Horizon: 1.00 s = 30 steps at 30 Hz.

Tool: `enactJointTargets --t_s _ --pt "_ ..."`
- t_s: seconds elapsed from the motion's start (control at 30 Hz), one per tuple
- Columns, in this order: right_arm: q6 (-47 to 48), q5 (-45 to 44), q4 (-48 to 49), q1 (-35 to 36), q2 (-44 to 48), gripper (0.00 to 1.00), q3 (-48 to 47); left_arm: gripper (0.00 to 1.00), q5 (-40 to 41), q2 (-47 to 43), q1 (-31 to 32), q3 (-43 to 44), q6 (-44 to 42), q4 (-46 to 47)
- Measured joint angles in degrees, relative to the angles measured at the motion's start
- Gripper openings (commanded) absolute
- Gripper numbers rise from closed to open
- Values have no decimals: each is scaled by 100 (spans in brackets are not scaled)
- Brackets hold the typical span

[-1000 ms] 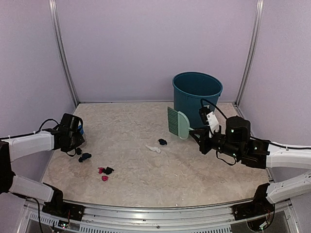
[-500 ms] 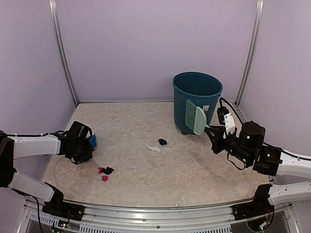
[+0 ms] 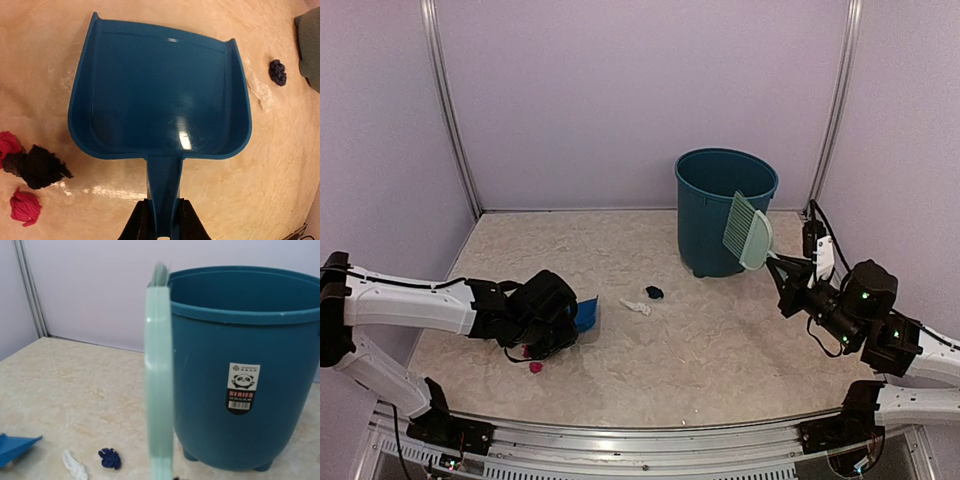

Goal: Sweep away the paper scraps from the table

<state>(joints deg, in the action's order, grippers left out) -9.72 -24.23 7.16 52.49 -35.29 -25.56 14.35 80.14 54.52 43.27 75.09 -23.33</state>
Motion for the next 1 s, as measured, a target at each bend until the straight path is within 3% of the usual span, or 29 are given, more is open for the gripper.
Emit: enactJointTargets --t_s 0.2,0.33,0.53,0.7,0.8,1.0 --pt "2 258 4 0 -24 0 2 0 619 516 348 1392 -146 -634" --pt "0 496 2 0 -157 0 0 0 1285 282 302 1574 -76 -1427" --pt "2 645 2 0 -267 0 0 0 1639 -1165 -245 728 343 -2376" --pt "2 616 4 0 -286 0 0 0 1403 -2371 -1342 -428 483 -2551" --pt "0 592 7 0 -348 0 0 0 1165 -2811 -1775 -918 573 -2645" --pt "2 461 7 0 -380 0 0 0 715 -3008 -1897 -997 737 -2680"
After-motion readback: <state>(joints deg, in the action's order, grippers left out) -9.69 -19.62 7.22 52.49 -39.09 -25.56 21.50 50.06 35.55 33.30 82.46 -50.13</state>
